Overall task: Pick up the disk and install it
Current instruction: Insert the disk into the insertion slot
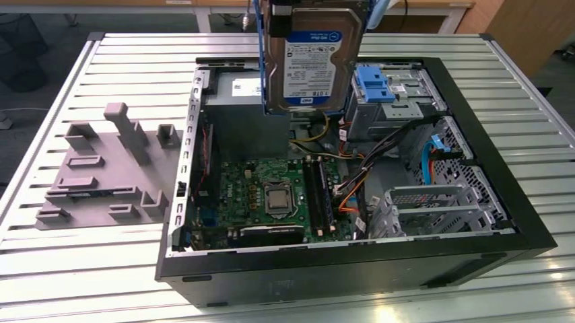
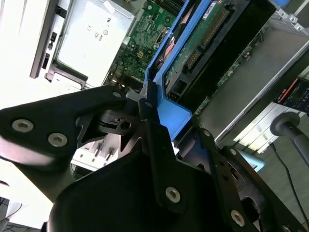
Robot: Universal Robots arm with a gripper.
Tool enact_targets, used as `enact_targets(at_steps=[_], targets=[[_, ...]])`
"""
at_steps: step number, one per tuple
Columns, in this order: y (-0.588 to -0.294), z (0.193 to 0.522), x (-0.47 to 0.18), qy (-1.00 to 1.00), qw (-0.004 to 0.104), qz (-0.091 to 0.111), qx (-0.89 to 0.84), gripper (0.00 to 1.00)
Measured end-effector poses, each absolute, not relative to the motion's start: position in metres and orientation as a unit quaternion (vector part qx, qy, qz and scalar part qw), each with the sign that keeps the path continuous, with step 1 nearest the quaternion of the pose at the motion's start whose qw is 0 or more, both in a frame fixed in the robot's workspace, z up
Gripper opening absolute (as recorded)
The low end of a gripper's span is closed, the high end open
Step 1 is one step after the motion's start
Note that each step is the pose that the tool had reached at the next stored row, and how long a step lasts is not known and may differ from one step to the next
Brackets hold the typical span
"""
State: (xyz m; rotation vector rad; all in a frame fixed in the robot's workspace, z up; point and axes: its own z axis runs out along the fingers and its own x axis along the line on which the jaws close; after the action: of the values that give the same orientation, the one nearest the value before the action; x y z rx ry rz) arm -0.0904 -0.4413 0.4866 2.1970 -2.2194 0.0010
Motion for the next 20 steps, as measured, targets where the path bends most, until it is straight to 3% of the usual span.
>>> enact_targets(at_steps=[20], targets=[[-0.466,0.484,-0.09,-0.711,0.014,0.005,0.703,0.37]])
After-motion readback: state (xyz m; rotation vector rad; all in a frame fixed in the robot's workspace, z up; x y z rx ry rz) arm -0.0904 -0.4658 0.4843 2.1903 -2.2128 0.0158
